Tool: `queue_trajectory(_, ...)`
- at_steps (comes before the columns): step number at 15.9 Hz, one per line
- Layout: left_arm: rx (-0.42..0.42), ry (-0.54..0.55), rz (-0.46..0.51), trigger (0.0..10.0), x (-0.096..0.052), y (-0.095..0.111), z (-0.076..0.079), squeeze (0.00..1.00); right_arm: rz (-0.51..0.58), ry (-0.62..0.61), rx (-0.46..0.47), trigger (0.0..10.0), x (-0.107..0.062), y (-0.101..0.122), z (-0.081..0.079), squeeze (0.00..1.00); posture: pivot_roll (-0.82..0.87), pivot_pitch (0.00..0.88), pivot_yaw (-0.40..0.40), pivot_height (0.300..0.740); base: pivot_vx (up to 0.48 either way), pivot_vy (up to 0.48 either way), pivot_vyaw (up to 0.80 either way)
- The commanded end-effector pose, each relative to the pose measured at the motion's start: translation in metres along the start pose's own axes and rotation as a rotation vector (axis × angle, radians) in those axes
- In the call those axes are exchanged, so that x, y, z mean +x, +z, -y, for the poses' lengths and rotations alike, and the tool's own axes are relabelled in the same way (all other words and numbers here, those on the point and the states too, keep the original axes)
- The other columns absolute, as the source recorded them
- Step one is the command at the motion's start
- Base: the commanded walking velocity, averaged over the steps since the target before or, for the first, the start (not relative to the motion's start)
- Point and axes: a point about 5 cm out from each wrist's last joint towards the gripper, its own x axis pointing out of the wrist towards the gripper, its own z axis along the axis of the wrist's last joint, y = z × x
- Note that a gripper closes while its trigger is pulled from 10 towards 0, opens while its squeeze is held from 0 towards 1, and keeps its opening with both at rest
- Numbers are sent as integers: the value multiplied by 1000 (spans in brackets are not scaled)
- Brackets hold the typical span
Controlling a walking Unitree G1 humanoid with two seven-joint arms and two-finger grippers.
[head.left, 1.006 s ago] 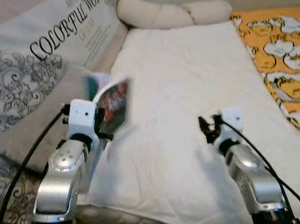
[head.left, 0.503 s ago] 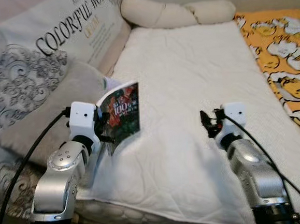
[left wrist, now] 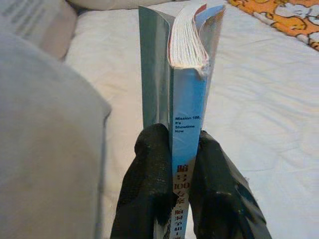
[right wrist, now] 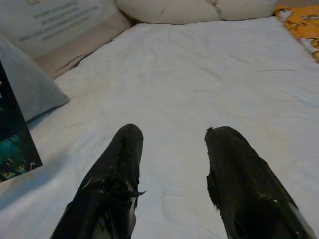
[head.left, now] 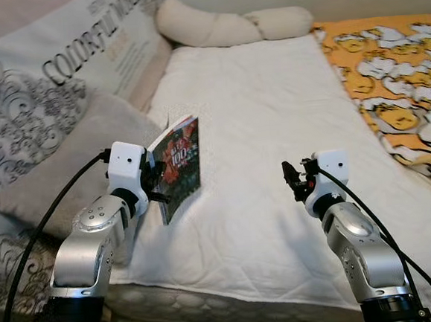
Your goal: Clean up the room
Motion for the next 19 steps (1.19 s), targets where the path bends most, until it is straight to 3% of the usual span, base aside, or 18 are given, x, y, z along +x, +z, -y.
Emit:
queue_trajectory(1, 19, -4, 63, 10000, 1, 15, -1, 0, 19, -4, -2, 10000, -1, 4, 1, 0, 31, 0, 79, 740, 0, 0, 0)
queue_trajectory(14, 19, -4, 63, 10000, 1, 15, -1, 0, 19, -4, -2, 10000, -1, 4, 1, 0, 31, 0, 79, 740, 0, 0, 0)
queue_trajectory(15, -89, -195, 28, 10000, 18, 21, 1, 0, 25, 197, -10, 10000, -4, 18, 11, 0, 26, 0, 62, 740, 0, 0, 0)
queue_trajectory(17, -294, -513, -19, 10000, 36, 36, 9, 0, 29, 541, -30, 10000, -17, 43, 23, 0, 22, 0, 65, 740, 0, 0, 0)
queue_trajectory(18, -351, -572, -56, 10000, 40, 36, 11, 0, 14, 598, -30, 10000, -23, 46, 23, 0, 12, 0, 73, 740, 0, 0, 0)
queue_trajectory(19, -338, -600, -81, 10000, 44, 35, 11, 0, -4, 639, -46, 10000, -29, 46, 23, 0, 4, 0, 79, 740, 0, 0, 0)
